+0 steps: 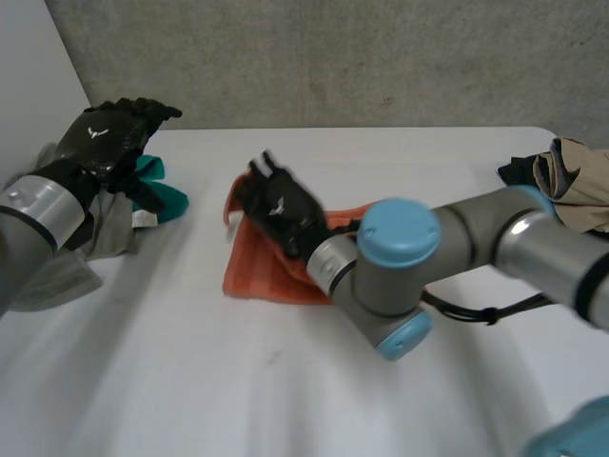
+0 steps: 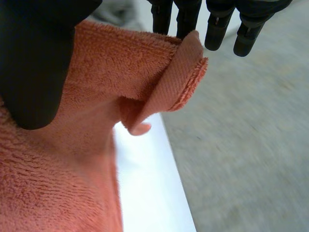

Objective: Fold the laundry.

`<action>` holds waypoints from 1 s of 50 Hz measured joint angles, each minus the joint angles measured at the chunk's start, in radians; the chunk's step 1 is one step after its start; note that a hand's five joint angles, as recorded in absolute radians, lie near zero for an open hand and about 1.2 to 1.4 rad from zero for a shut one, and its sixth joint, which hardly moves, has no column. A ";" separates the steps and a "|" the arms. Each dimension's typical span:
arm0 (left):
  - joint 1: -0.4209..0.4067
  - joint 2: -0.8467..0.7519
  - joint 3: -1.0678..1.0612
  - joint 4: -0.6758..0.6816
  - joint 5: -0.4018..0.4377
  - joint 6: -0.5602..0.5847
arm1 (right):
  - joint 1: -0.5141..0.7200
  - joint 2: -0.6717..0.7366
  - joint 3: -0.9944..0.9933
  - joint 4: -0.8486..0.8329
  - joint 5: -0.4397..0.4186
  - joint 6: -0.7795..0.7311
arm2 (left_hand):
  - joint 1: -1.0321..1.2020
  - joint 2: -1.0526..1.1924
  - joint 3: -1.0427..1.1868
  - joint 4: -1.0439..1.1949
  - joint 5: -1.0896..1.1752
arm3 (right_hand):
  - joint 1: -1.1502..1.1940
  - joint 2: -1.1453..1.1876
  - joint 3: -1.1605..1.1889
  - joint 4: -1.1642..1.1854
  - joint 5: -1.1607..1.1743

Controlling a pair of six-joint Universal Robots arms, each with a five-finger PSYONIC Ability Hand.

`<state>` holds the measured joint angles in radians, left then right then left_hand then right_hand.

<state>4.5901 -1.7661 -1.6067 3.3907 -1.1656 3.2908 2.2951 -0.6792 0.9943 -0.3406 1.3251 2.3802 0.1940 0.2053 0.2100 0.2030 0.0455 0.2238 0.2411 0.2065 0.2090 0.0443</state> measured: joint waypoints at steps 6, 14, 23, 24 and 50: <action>-0.061 -0.029 0.052 -0.001 -0.004 0.001 | -0.062 -0.175 0.157 0.003 0.071 0.237 | 0.000 0.000 0.000 0.000 0.000 | 0.000 0.000 0.000 0.000 0.000; -0.209 -0.129 0.137 -0.007 -0.030 0.017 | -0.176 -0.286 0.327 0.110 0.086 0.419 | 0.000 0.000 0.000 0.000 0.000 | 0.000 -0.016 0.000 0.000 0.000; -0.307 -0.225 0.231 -0.016 -0.117 0.043 | -0.241 -0.298 0.399 0.167 0.052 0.469 | 0.000 0.000 0.000 0.000 0.000 | 0.000 -0.016 0.000 0.000 -0.001; -0.312 -0.230 0.239 -0.019 -0.130 0.045 | -0.244 -0.299 0.401 0.160 0.051 0.468 | 0.000 0.000 0.000 0.000 0.000 | 0.000 -0.016 0.000 0.000 0.000; -0.230 -0.146 0.132 -0.026 -0.124 0.038 | -0.267 -0.124 0.289 0.065 0.079 0.317 | 0.000 0.000 0.000 0.000 0.000 | 0.838 0.860 0.882 0.877 0.855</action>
<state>4.3598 -1.9123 -1.4750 3.3644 -1.2898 3.3293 2.0282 -0.8034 1.2833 -0.2753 1.4038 2.6967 0.1940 0.2053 0.2100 0.2030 0.0455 1.0614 1.1009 1.0882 1.0857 0.8994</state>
